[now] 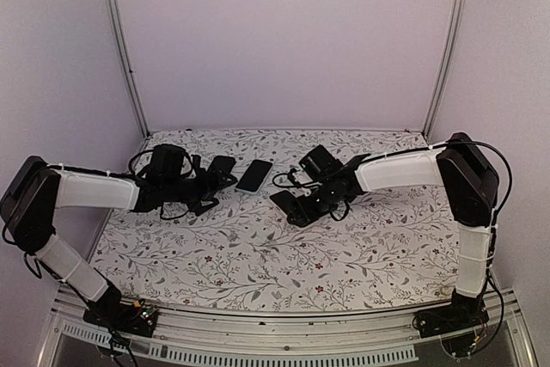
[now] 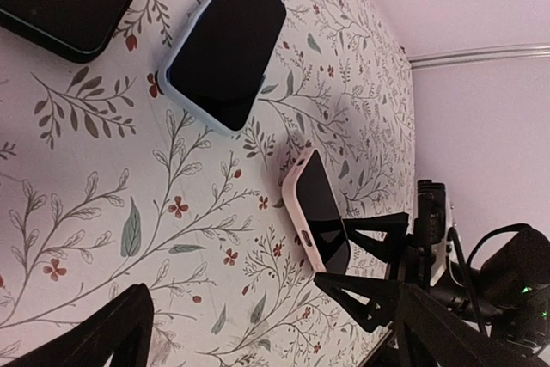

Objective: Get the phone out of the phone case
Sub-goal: Pick up the phone with the phone case at the center of the board, then pass from the right arm to the left

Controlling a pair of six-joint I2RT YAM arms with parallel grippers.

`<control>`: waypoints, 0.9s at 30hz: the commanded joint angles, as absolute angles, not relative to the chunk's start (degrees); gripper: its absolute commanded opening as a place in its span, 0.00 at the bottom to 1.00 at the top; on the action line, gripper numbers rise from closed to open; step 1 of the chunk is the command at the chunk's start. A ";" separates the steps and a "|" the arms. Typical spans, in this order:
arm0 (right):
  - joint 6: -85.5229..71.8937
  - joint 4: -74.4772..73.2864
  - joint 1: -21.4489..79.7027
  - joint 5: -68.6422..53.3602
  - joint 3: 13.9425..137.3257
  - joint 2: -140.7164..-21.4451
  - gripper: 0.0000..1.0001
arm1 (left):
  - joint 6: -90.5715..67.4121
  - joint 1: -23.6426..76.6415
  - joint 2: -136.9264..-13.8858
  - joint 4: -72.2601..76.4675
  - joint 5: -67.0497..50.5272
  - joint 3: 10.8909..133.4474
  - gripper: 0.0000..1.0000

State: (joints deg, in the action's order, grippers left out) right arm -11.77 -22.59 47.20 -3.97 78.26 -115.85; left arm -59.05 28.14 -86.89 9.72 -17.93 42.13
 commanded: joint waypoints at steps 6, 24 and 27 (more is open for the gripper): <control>-14.19 -14.38 49.52 -6.23 78.81 -111.41 0.41 | -63.47 29.63 -91.89 20.68 -23.25 40.01 0.99; -16.64 -19.99 55.11 -4.25 95.25 -118.18 0.42 | -67.52 29.11 -96.67 33.74 -29.44 38.75 0.85; -16.68 -20.91 55.37 -4.15 97.20 -119.09 0.42 | -67.73 28.84 -96.84 34.66 -30.16 38.83 0.78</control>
